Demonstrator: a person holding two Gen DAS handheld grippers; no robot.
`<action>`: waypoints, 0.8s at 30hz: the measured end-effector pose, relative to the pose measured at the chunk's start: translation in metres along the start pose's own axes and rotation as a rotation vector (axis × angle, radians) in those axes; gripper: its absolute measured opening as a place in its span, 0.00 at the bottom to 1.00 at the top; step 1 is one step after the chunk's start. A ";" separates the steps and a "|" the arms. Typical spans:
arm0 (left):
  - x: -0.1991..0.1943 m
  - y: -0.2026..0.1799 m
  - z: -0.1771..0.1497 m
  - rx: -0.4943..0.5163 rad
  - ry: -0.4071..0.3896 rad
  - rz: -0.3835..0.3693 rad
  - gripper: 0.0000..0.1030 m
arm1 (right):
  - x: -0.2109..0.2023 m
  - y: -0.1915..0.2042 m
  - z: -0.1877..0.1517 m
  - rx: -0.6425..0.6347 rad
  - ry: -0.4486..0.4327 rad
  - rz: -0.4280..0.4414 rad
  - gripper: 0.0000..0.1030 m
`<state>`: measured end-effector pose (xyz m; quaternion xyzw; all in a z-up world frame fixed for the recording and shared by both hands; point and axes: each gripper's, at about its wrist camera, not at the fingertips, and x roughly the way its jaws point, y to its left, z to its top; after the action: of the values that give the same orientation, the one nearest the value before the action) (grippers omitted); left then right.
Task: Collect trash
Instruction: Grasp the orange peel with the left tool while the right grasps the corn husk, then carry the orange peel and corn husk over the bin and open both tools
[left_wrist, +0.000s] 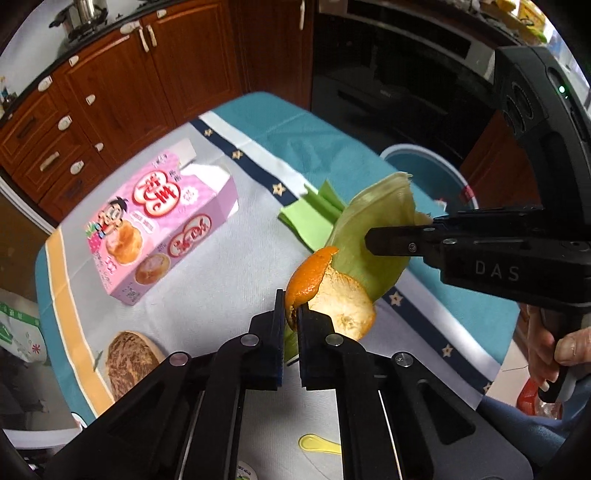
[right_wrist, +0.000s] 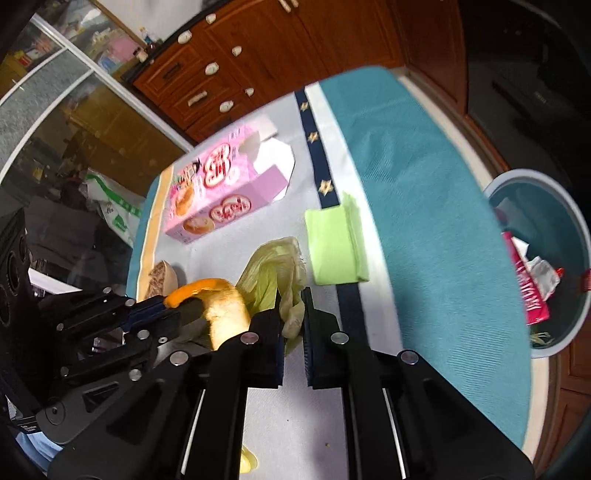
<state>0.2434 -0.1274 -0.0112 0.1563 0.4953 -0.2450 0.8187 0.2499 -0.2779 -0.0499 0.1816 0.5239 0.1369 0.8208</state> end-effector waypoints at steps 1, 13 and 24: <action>-0.007 -0.003 0.001 -0.002 -0.012 0.002 0.06 | -0.009 -0.001 0.000 0.003 -0.019 -0.005 0.08; -0.050 -0.055 0.034 0.042 -0.124 -0.007 0.06 | -0.121 -0.049 0.001 0.081 -0.254 -0.088 0.08; -0.022 -0.152 0.088 0.152 -0.095 -0.098 0.06 | -0.207 -0.126 -0.014 0.168 -0.419 -0.264 0.08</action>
<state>0.2157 -0.2921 0.0467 0.1817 0.4432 -0.3287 0.8140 0.1559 -0.4742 0.0565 0.2037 0.3713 -0.0563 0.9042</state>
